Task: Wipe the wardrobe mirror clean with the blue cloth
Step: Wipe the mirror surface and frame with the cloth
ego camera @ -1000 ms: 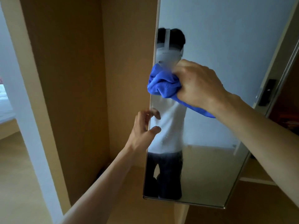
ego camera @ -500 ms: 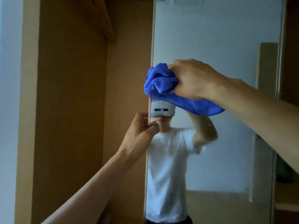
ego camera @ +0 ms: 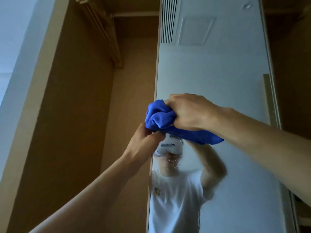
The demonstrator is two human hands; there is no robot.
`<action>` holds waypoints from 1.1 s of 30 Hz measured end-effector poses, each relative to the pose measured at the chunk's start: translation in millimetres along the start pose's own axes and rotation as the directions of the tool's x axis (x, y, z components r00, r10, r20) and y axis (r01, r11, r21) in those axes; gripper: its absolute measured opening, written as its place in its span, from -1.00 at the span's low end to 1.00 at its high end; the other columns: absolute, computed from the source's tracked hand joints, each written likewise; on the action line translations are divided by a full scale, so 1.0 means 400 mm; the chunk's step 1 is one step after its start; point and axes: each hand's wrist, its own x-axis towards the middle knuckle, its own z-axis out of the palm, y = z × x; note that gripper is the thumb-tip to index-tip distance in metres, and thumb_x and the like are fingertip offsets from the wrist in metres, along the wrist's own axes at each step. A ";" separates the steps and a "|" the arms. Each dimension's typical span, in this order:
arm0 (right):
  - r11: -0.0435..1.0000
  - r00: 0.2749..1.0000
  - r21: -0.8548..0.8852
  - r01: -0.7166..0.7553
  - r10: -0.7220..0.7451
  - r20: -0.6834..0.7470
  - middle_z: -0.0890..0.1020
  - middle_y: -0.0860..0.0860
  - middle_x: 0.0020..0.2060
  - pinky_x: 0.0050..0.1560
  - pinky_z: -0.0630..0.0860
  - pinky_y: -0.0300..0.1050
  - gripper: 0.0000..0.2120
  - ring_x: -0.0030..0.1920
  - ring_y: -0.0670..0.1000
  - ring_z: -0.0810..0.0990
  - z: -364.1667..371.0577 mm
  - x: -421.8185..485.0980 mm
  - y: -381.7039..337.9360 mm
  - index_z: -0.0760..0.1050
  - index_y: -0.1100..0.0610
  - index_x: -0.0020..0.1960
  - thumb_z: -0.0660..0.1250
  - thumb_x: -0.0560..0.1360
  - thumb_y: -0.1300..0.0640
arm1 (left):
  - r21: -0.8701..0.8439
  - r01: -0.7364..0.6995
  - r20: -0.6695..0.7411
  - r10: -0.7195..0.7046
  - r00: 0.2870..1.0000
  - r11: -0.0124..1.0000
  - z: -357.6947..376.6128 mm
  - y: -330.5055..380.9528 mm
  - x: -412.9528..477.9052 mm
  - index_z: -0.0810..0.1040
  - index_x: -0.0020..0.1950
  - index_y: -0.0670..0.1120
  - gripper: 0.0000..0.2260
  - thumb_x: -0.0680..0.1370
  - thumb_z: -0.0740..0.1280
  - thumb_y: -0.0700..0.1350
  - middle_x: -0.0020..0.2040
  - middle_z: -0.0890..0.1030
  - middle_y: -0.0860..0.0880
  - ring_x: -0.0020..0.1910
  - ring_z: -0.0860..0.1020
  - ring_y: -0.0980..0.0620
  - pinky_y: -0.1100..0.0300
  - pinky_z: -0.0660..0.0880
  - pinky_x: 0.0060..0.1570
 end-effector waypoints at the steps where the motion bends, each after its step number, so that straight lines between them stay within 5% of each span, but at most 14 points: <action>1: 1.000 1.000 0.010 0.014 -0.014 -0.011 0.41 -0.14 -0.25 -0.36 0.25 -0.12 -0.90 -0.28 -0.02 0.42 0.014 -0.009 -0.003 0.36 -0.13 -0.16 0.16 0.36 0.05 | -0.013 -0.009 -0.005 0.009 1.000 1.000 0.004 0.002 -0.004 0.49 0.06 -0.21 -0.68 0.37 0.36 -0.08 -0.15 0.53 -0.08 -0.16 0.46 -0.01 -0.05 0.45 -0.07; 5: 1.000 1.000 0.024 0.019 -0.018 -0.025 0.38 -0.15 -0.25 -0.38 0.21 -0.15 -0.86 -0.27 -0.01 0.41 0.038 -0.018 -0.005 0.36 -0.14 -0.14 0.12 0.31 -0.03 | -0.026 -0.003 -0.017 0.003 1.000 1.000 0.015 -0.003 -0.019 0.46 0.13 -0.24 -0.58 0.35 0.34 -0.07 -0.09 0.53 -0.06 -0.09 0.46 0.00 -0.03 0.44 -0.01; 7: 1.000 0.999 -0.009 0.018 -0.019 -0.048 0.36 -0.14 -0.27 -0.40 0.15 -0.17 -0.94 -0.32 -0.05 0.37 0.046 -0.010 -0.003 0.33 -0.10 -0.18 0.19 0.40 0.05 | -0.003 -0.001 -0.012 0.001 1.000 1.000 0.020 -0.006 -0.025 0.46 0.08 -0.21 -0.62 0.35 0.33 -0.04 -0.10 0.51 -0.04 -0.11 0.45 0.02 0.02 0.40 -0.04; 10: 0.999 0.992 -0.043 0.010 -0.015 -0.123 0.34 -0.13 -0.30 -0.42 0.12 -0.17 -0.79 -0.35 -0.04 0.37 0.049 0.005 0.008 0.25 -0.08 -0.27 0.23 0.42 0.16 | 0.057 0.046 -0.026 -0.045 0.999 0.997 0.021 -0.006 -0.027 0.45 0.13 -0.20 -0.58 0.38 0.37 0.02 -0.05 0.54 -0.07 -0.12 0.51 -0.02 0.00 0.50 -0.05; 16: 0.992 0.955 -0.063 -0.108 0.086 -0.285 0.35 -0.11 -0.30 -0.37 0.20 -0.13 -0.89 -0.25 0.07 0.43 -0.042 0.079 0.051 0.40 -0.04 -0.08 0.24 0.47 0.16 | 0.132 0.055 0.019 -0.058 0.998 0.990 0.021 -0.019 -0.024 0.41 0.24 0.05 -0.64 0.50 0.43 0.03 0.20 0.55 -0.17 0.21 0.56 -0.21 -0.17 0.50 0.23; 19: 0.982 0.938 -0.108 -0.154 0.110 -0.330 0.37 -0.09 -0.29 -0.36 0.18 -0.12 -0.92 -0.25 0.07 0.44 -0.084 0.111 0.078 0.43 -0.01 -0.09 0.21 0.52 0.16 | 0.132 0.024 0.043 -0.030 0.999 0.991 0.020 -0.032 -0.024 0.43 0.14 0.05 -0.72 0.51 0.42 0.06 0.06 0.52 -0.11 0.04 0.50 -0.12 -0.18 0.49 0.22; 27: 0.991 0.980 -0.132 -0.022 -0.004 -0.198 0.43 -0.09 -0.26 -0.23 0.32 -0.07 -0.83 -0.24 0.04 0.50 -0.059 0.051 0.069 0.44 -0.02 -0.16 0.18 0.56 -0.03 | 0.069 -0.007 0.032 0.005 0.999 0.998 0.026 -0.056 -0.036 0.49 0.13 0.19 -0.80 0.53 0.39 0.07 0.04 0.57 -0.01 0.11 0.47 -0.06 -0.17 0.49 0.21; 33: 0.991 0.986 -0.120 0.057 -0.075 -0.150 0.48 -0.10 -0.13 -0.24 0.33 -0.08 -0.80 -0.10 0.04 0.52 0.038 -0.067 0.045 0.54 -0.13 0.10 0.24 0.53 0.05 | 0.101 0.026 -0.022 -0.024 0.999 0.995 0.038 -0.055 -0.056 0.40 0.44 0.01 -0.39 0.43 0.38 0.18 0.25 0.55 -0.15 0.25 0.55 -0.21 -0.25 0.48 0.30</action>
